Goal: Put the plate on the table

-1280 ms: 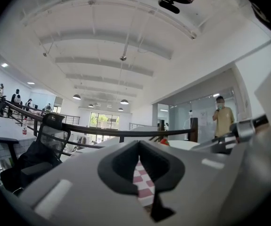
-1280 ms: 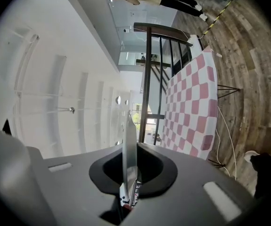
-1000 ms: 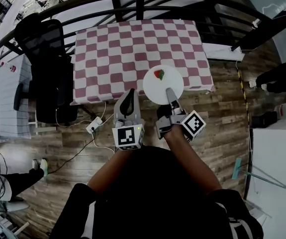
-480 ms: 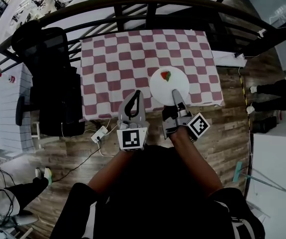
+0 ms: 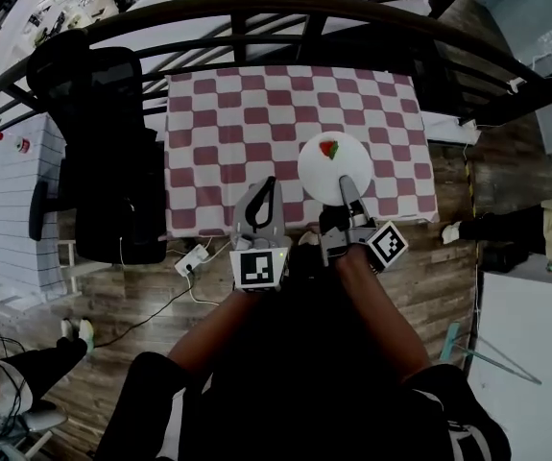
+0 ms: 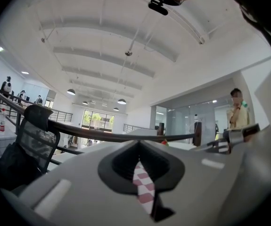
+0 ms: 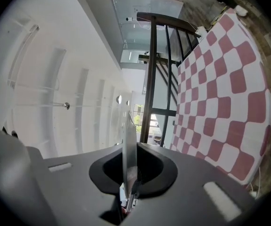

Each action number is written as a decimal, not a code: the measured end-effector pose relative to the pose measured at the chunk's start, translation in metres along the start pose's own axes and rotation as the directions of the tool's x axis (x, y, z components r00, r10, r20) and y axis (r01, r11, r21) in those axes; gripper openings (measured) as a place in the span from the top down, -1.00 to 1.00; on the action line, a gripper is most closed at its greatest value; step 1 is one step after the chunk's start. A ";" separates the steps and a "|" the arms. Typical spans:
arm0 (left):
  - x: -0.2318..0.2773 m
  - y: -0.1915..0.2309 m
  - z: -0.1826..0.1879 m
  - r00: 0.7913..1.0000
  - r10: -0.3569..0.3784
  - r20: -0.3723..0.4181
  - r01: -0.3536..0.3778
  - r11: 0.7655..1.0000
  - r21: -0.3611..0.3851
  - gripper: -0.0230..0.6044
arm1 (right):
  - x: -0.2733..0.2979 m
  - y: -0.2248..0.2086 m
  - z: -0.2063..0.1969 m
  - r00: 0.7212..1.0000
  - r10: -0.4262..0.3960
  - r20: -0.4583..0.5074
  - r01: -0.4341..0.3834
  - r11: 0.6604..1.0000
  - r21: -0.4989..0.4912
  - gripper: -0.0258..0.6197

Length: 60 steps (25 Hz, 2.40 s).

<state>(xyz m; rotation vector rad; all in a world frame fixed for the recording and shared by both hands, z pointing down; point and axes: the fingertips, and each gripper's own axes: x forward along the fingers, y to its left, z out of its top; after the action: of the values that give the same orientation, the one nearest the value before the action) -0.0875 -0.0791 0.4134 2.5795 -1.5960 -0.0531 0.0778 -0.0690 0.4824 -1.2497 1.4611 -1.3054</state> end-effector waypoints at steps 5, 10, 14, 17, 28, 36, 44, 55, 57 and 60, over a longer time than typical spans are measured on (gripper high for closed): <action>0.012 0.004 -0.002 1.000 0.015 0.004 -0.015 1.000 -0.002 0.90 | 0.013 -0.019 0.001 0.999 -0.007 -0.043 0.009 0.999 0.046 0.88; 0.037 0.016 -0.005 0.998 0.069 0.003 -0.069 0.998 0.015 0.89 | 0.039 -0.043 0.006 0.994 -0.002 -0.110 0.005 1.000 0.023 0.88; 0.064 0.021 0.001 0.996 0.085 0.001 -0.085 0.995 0.043 0.90 | 0.062 -0.061 0.020 0.984 -0.019 -0.177 0.010 0.999 -0.054 0.88; 0.082 0.024 -0.004 0.994 0.105 -0.019 -0.105 0.994 0.008 0.90 | 0.079 -0.077 0.023 0.975 -0.018 -0.222 0.004 0.998 -0.061 0.88; 0.144 0.012 -0.044 0.990 0.086 -0.115 -0.078 0.995 0.066 0.90 | 0.130 -0.129 0.036 0.962 -0.042 -0.268 0.016 0.995 -0.099 0.88; 0.181 0.017 -0.081 0.981 0.090 -0.170 -0.079 0.995 0.065 0.90 | 0.159 -0.170 0.047 0.968 -0.096 -0.232 0.083 0.995 -0.062 0.88; 0.191 0.023 -0.108 0.971 0.133 -0.198 -0.123 0.991 0.058 0.90 | 0.174 -0.209 0.039 0.953 -0.118 -0.280 0.112 0.993 -0.038 0.88; 0.195 0.037 -0.115 0.960 0.166 -0.227 -0.152 0.985 0.078 0.90 | 0.175 -0.273 0.026 0.910 -0.214 -0.355 0.209 0.976 -0.053 0.88; 0.195 0.040 -0.118 0.954 0.171 -0.245 -0.159 0.985 0.067 0.90 | 0.179 -0.277 0.022 0.914 -0.195 -0.355 0.206 0.978 -0.005 0.88; 0.194 0.043 -0.117 0.947 0.179 -0.265 -0.171 0.984 0.053 0.90 | 0.182 -0.281 0.018 0.923 -0.175 -0.342 0.200 0.979 0.041 0.88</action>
<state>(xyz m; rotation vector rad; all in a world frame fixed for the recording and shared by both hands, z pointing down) -0.0287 -0.2632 0.5396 2.3295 -1.7205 0.3237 0.1041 -0.2452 0.7660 -1.1799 1.5351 -1.7580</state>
